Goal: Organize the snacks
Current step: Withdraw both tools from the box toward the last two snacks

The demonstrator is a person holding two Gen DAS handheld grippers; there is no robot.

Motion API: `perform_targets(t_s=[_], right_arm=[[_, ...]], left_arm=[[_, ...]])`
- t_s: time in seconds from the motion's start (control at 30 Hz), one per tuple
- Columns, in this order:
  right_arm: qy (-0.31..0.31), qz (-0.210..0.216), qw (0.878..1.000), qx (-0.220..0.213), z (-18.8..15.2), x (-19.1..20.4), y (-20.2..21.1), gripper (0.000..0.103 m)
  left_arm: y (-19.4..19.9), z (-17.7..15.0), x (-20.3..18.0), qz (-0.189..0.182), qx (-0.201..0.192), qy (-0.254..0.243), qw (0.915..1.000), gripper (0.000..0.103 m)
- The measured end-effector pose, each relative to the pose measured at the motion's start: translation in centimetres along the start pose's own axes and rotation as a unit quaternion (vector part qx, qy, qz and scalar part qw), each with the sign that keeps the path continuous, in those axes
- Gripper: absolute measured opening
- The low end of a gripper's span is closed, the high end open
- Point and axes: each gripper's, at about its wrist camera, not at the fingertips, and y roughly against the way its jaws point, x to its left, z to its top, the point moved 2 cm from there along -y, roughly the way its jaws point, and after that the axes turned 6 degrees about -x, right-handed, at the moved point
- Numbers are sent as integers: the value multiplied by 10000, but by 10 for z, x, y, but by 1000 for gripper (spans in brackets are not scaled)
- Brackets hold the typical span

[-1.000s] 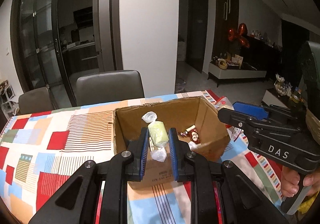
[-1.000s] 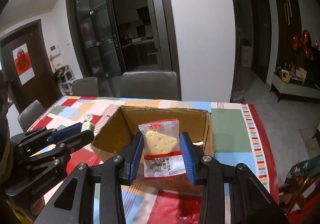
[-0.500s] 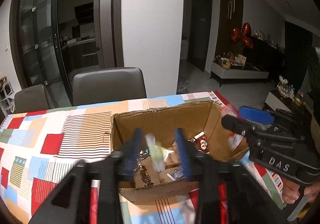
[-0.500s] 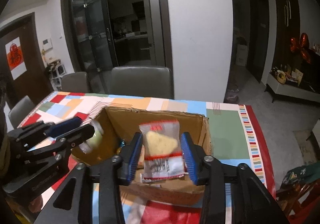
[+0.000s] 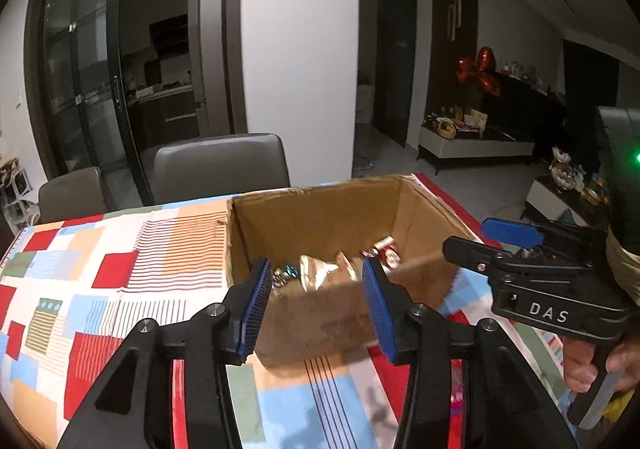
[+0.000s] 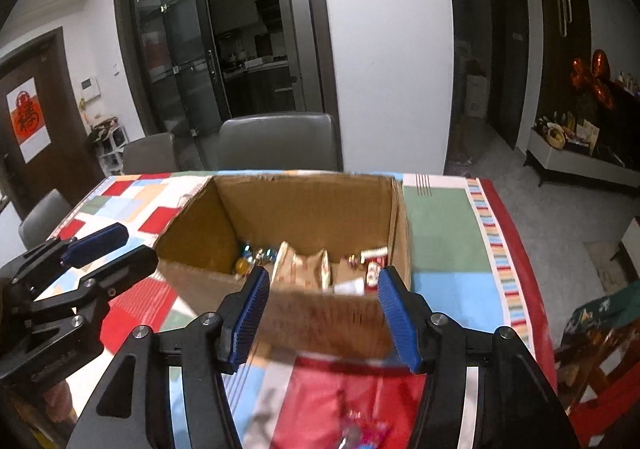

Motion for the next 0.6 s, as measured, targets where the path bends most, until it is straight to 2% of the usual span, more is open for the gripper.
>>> perform_targets(t_s=[0.23,0.33,0.4,0.6], right_arm=[[-210,75,9997,94,-30,0,23,58],[-257,24,9996,132,-44,-2,31,58],[-296,-24,9994,160,-52,-3,35,62],[-336,-135,9991,221,-83,-5,46,63]], left_arm=[[27,-26,-16,-92,-8,-189,9998,48],[36,-38,-21,-120,-19,-238,9996,48],[41,-45,-23,-148,-11,-240,9996,48],[49,-76,-33,-313,146,-268,9990,48]])
